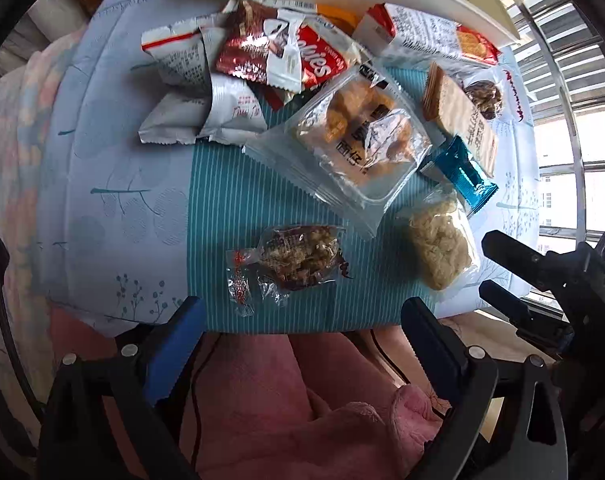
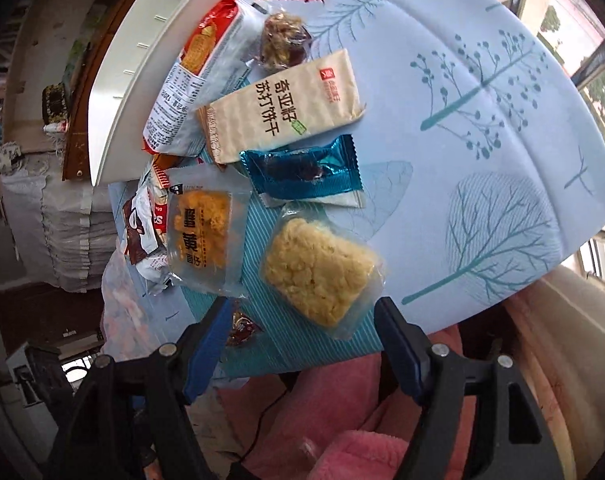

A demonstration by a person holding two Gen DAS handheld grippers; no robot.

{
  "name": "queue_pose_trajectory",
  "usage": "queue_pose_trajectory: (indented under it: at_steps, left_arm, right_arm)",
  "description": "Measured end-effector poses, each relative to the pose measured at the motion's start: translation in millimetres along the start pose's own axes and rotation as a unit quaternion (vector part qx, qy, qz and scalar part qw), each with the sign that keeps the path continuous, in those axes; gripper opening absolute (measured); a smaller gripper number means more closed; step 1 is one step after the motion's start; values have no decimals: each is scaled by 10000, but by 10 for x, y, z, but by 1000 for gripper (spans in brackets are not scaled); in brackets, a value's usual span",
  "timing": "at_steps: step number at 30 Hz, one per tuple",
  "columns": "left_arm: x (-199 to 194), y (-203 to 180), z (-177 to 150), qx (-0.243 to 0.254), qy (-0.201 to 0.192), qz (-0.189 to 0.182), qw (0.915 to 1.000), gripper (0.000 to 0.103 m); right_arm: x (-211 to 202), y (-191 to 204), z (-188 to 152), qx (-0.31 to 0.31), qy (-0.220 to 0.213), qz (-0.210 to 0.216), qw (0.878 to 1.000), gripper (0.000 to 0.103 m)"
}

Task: Organize snacks
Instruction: 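Grasp the clear bag of crumbly yellow cake with the right gripper while the left moves to the nut bag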

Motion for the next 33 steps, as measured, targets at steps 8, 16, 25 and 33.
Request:
queue_pose_trajectory:
  at_steps: [8,16,25,33]
  left_arm:
    - [444,98,97,-577,1071,-47,9926,97]
    - [709,113,243,-736,1665,32,9833,97]
    - [934,90,358,-763,2117,144,9742,90]
    - [1054,193,463,-928,2323,256,9679,78]
  right_arm:
    - [174,-119,-20,1043,184,289,9940,81]
    - [312,-204,-6,1706,227,40,9851,81]
    - [430,-164,0,1833,322,-375,9818,82]
    - [652,-35,-36,1895,510,-495,9793,82]
Point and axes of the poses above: each gripper's, at about its wrist camera, not at the fingertips, and x roughly the way its jaws point, y to its left, z to its top, the point moved 9 cm from there along x, roughly the way its jaws point, and after that the axes turned 11 degrees about -x, right-handed, at the moved point
